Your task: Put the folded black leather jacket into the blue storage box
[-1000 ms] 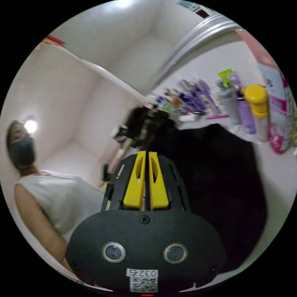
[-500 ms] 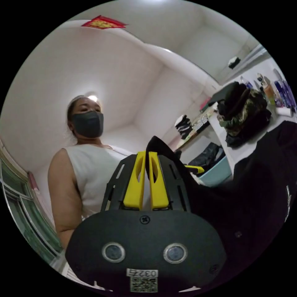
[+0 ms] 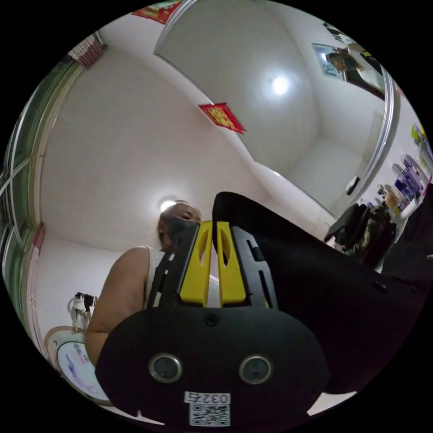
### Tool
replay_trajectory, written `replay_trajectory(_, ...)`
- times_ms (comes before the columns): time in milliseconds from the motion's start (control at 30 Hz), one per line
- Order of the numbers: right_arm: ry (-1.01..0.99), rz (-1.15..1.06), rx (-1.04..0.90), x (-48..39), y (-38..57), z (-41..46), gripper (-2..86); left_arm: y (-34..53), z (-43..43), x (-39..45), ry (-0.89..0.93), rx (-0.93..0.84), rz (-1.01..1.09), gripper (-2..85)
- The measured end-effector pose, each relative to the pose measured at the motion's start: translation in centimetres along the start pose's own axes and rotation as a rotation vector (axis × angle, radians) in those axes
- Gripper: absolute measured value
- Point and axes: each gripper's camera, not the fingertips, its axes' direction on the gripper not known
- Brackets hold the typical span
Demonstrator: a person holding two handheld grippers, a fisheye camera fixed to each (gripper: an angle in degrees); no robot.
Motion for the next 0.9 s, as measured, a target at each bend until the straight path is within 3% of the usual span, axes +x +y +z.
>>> replay_trajectory(233,-0.089,-0.1,0.032,1.6,-3.9,1.1,-1.0,-9.5,10.6,3.0,-0.174,-0.183,0.152,11.0)
replay_trajectory(367,-0.11,-0.185,0.101,2.7,-6.7,1.4,-1.0,-14.0,18.6,5.0,-0.405,-0.367,0.367,12.0)
replay_trajectory(633,-0.169,-0.297,0.095,8.8,-13.7,8.7,-1.0,-16.3,33.1,7.1,-0.59,-0.692,0.779,10.1)
replay_trajectory(700,-0.199,-0.312,0.092,11.1,-15.6,11.6,-1.0,-17.4,35.2,6.1,-0.635,-0.727,0.758,8.9)
replay_trajectory(800,-0.262,-0.354,0.081,14.7,-18.9,16.8,-1.0,-21.6,33.8,4.0,-0.538,-0.624,0.534,5.6)
replay_trajectory(900,-0.332,-0.408,0.053,18.5,-22.3,23.0,-0.9,-25.8,27.3,0.1,-0.194,-0.337,0.188,3.3)
